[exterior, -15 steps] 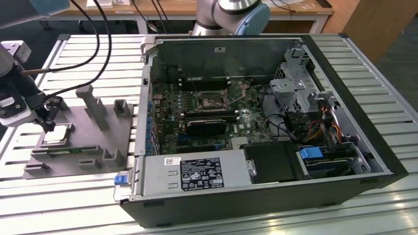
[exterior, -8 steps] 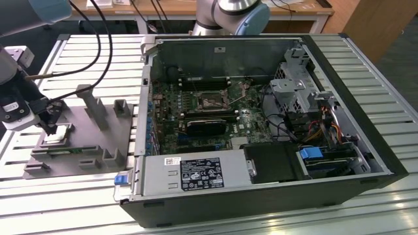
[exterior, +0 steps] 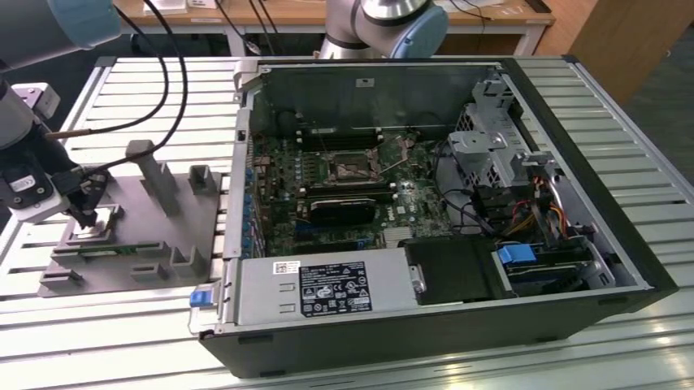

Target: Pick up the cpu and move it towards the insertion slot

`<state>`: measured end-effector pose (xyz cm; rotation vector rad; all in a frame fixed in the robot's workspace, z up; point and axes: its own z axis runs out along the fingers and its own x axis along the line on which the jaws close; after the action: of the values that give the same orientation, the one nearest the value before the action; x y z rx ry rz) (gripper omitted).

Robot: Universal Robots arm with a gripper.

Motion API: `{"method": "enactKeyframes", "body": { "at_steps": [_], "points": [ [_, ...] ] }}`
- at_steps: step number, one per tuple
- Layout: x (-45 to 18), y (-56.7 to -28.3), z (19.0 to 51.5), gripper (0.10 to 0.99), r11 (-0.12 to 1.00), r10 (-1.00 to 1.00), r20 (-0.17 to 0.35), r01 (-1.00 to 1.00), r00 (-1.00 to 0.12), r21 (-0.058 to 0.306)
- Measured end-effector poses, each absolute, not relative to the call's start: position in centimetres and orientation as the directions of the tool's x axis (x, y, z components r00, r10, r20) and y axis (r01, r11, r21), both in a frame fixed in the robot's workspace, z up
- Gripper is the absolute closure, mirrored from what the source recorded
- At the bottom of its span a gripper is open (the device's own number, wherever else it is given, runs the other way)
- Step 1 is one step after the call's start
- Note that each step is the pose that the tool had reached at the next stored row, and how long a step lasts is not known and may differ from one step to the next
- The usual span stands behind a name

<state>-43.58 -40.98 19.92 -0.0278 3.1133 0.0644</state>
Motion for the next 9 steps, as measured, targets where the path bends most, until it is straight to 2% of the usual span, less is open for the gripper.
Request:
{"method": "enactKeyframes", "body": {
  "at_steps": [8, 9],
  "points": [
    [-43.6, -40.98, 19.89, 0.973, 0.999, -0.017, -0.028, -0.018, -0.999, 0.041],
    [-43.6, -40.98, 19.89, 0.918, 0.999, -0.017, -0.028, -0.018, -0.999, 0.041]
  ]
}}
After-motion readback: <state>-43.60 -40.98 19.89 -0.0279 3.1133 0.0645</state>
